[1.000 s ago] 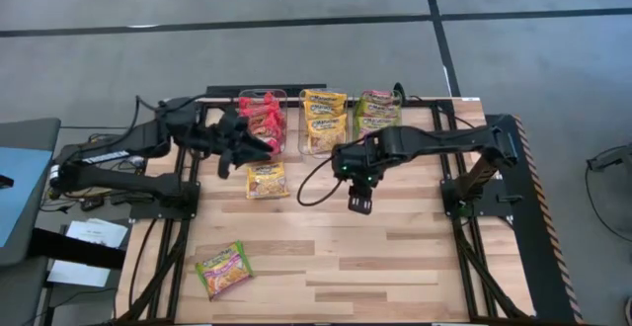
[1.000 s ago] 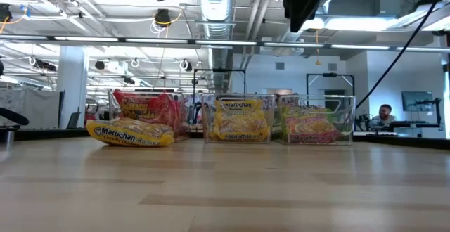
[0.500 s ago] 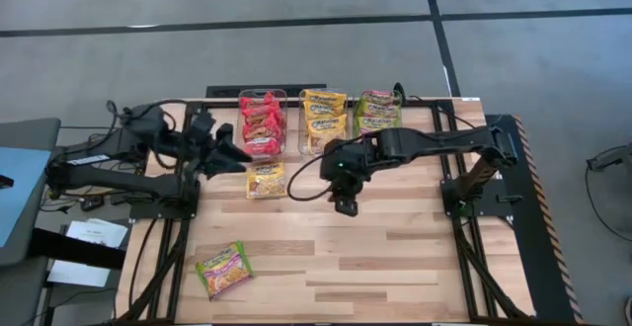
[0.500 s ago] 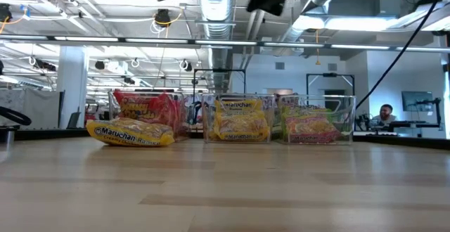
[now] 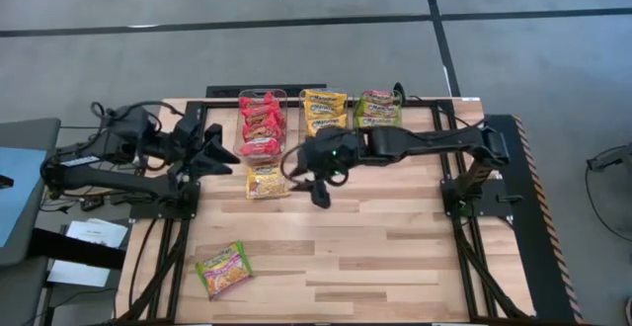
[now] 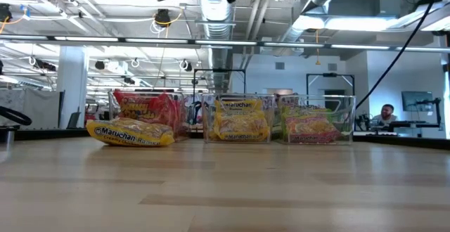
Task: Sort Maruchan noodles
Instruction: Put the yellow noodle pack into the middle transparent bin
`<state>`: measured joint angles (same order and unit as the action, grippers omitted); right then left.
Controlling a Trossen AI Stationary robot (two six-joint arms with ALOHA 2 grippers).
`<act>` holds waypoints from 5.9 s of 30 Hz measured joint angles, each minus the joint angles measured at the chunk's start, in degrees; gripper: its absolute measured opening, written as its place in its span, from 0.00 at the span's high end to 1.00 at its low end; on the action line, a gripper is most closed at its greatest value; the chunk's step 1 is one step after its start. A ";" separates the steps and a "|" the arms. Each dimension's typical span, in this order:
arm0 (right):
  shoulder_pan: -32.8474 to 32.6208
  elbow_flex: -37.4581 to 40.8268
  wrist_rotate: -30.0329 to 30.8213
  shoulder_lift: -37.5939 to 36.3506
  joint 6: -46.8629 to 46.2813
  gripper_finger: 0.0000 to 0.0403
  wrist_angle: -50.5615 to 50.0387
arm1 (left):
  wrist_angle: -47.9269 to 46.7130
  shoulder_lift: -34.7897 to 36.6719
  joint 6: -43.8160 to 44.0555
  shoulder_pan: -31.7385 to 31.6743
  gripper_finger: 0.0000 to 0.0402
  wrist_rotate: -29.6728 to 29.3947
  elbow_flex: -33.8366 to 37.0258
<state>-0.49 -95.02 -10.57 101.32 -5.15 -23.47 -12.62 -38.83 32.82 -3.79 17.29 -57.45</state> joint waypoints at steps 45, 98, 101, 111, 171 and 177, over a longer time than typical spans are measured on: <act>4.00 -1.36 4.63 29.44 -1.02 0.41 29.24 | -6.05 -0.26 -7.41 -0.07 0.60 -2.63 0.00; -2.64 -17.79 13.67 32.48 0.90 0.99 -10.44 | -8.22 -0.26 -6.88 -0.02 0.60 -2.70 0.01; -2.53 -21.59 15.48 32.48 1.08 0.99 -15.49 | -8.68 -0.26 -6.88 -0.02 0.60 -2.70 0.02; -3.30 -32.12 21.11 32.35 4.72 0.99 -28.03 | -9.06 0.00 -6.88 -0.02 0.60 -2.70 0.02; 10.52 -21.24 39.55 27.32 26.58 0.96 -39.97 | -8.96 1.38 -12.94 -0.07 0.60 -9.19 0.02; 12.67 -21.24 31.40 27.32 22.28 0.90 -42.73 | -8.96 1.38 -12.94 -0.05 0.60 -9.23 0.02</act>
<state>12.18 -116.27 20.83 128.64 17.14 -66.20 -21.58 -37.45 19.88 -3.84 8.06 -57.43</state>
